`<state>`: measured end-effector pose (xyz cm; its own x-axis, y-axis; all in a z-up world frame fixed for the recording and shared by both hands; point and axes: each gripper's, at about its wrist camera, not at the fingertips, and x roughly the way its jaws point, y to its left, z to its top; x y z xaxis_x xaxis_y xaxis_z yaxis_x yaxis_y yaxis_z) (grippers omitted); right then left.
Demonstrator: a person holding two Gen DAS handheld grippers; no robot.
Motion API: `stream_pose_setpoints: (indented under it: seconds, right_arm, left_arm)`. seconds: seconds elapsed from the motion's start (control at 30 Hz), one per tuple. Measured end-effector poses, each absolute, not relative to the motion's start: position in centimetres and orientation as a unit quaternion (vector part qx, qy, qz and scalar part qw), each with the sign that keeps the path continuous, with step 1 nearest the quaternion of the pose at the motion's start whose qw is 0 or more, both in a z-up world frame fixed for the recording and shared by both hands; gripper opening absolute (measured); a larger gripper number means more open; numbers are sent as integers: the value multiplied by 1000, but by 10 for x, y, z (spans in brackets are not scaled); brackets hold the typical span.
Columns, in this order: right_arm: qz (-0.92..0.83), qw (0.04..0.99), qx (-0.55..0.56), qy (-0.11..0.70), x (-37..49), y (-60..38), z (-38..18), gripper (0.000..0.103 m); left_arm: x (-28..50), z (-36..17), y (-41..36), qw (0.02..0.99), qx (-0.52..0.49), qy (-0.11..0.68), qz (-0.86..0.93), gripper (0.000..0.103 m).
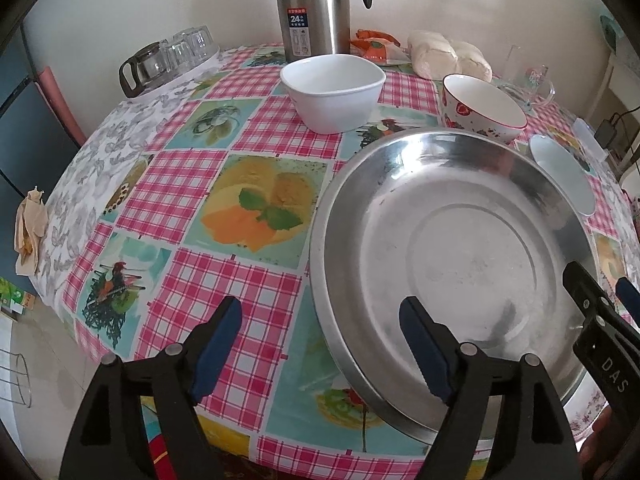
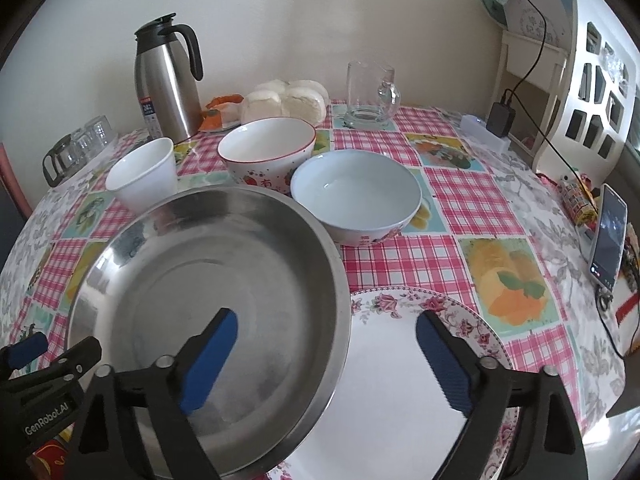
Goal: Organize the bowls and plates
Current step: 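Lower the steel plate onto the cloth and open both tools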
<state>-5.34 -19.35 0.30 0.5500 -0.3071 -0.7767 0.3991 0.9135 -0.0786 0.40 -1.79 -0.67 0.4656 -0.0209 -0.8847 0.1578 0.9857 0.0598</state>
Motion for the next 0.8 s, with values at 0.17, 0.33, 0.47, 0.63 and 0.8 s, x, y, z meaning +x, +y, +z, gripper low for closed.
stream_pose_setpoints:
  seconds: [0.17,0.33,0.47,0.63,0.8]
  right_arm:
    - [-202,880,52,427,-54,-194,3,101]
    - [-204,881,50,423,-55,-194,4,103]
    - [-203,884,47,419,-56,-194,5,103]
    - [-201,891,44,405,-60,-191,13,103]
    - [-194,901,34,385,-66,-184,26,103]
  left_arm:
    - [5,-6,-15,856,65,511,-44,82]
    - [5,-6,-15,857,64,510,-42,94]
    - [4,-3,-15,862,63,501,-45,94]
    - [1,5,-13,872,55,484,-46,94]
    - [-3,15,-10,883,51,465,-39,94]
